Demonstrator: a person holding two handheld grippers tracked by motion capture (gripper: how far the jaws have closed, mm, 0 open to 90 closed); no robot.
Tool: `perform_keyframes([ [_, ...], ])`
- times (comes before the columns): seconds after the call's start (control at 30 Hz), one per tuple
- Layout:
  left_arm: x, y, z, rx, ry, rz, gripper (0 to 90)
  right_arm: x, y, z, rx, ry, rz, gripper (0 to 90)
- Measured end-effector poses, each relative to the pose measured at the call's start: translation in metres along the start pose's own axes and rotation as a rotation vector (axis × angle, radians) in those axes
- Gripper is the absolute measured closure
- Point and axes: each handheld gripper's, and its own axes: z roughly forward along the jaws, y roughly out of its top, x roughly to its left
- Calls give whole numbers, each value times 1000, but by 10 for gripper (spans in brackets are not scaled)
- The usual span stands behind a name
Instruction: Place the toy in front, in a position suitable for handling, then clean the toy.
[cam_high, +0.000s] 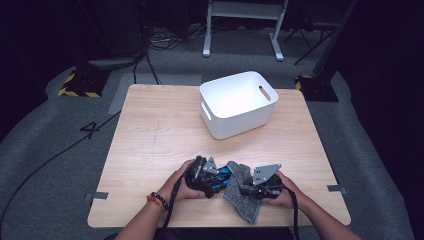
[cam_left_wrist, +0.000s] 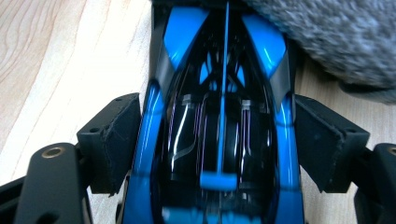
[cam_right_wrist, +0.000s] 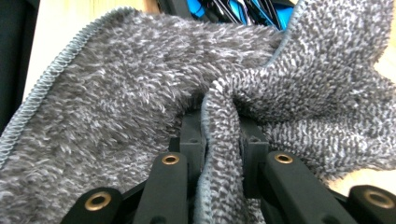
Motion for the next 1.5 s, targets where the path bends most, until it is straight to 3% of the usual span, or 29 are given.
perform_keyframes([
  [0.17, 0, 2, 1, 9, -2, 8, 213, -8, -5, -4, -6, 6, 17, 767],
  [0.33, 0, 1, 0, 2, 1, 1, 214, -25, -21, -17, -13, -70, 89, 767],
  [0.53, -3, 2, 0, 13, 13, -17, 214, -41, -33, -27, -19, -121, 142, 767],
  [0.67, -2, 0, 0, 2, 10, -2, 220, -49, -29, -18, -52, -183, 199, 734],
  [0.73, 0, 0, -1, -1, 0, 7, 233, -54, -20, -8, -63, -187, 200, 735],
  [0.8, 0, 0, 0, -3, -2, 11, 239, -57, -11, 2, -82, -169, 208, 743],
  [0.97, 0, -1, 0, -10, 1, 8, 239, -44, 3, 14, -75, -52, 121, 770],
  [1.1, 0, -1, 0, -10, -1, 9, 240, -37, 4, 12, -47, -13, 60, 774],
  [1.3, 0, -1, -1, -11, 2, 6, 240, -23, -4, 2, -35, 95, 13, 773],
  [1.43, 0, -1, -1, -4, 2, 8, 241, -15, -10, -6, -20, 77, -6, 772],
  [1.5, 0, 1, -1, 4, 1, 8, 241, -16, -13, -10, -12, 58, 11, 771],
])
